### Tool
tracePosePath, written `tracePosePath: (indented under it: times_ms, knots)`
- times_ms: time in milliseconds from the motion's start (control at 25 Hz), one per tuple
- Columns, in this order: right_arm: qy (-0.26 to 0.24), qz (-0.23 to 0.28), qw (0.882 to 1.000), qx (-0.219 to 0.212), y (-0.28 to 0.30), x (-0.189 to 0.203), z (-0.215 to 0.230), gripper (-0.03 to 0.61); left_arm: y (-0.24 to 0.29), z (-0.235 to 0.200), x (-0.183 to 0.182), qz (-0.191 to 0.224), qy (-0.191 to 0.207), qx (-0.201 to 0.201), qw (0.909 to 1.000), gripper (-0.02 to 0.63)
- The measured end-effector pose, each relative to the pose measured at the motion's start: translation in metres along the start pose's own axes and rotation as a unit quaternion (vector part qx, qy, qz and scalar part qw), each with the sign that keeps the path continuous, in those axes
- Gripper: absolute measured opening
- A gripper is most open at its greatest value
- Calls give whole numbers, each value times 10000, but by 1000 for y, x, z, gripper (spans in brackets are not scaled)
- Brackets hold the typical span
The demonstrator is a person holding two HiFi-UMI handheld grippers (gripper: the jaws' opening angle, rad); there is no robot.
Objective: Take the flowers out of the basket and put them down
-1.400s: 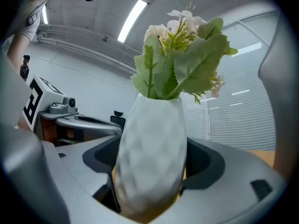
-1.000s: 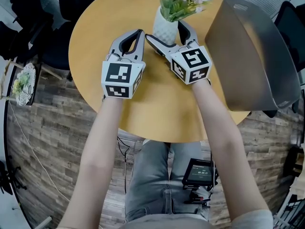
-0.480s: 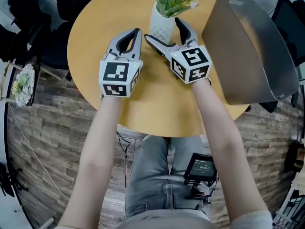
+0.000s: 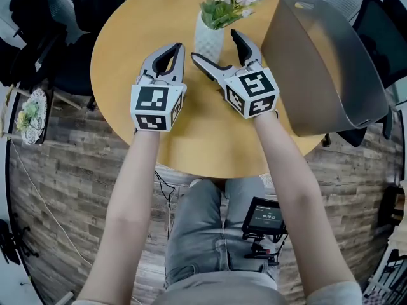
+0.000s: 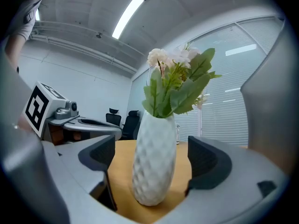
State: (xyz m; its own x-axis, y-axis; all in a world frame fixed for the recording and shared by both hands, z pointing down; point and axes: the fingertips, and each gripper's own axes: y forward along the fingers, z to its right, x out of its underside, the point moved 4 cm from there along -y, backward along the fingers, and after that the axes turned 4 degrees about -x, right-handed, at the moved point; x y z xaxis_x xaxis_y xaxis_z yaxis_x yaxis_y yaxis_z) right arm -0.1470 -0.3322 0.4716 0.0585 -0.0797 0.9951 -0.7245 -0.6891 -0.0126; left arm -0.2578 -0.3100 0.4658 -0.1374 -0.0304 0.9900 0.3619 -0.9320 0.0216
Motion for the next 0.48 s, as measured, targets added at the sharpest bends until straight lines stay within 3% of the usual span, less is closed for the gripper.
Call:
tracePosePath:
  times_ms: [480]
  knots:
    - [62,-164,9998,-26,-17,-26,-3,468,-6,3,-28,-70,-7,2,10000,3]
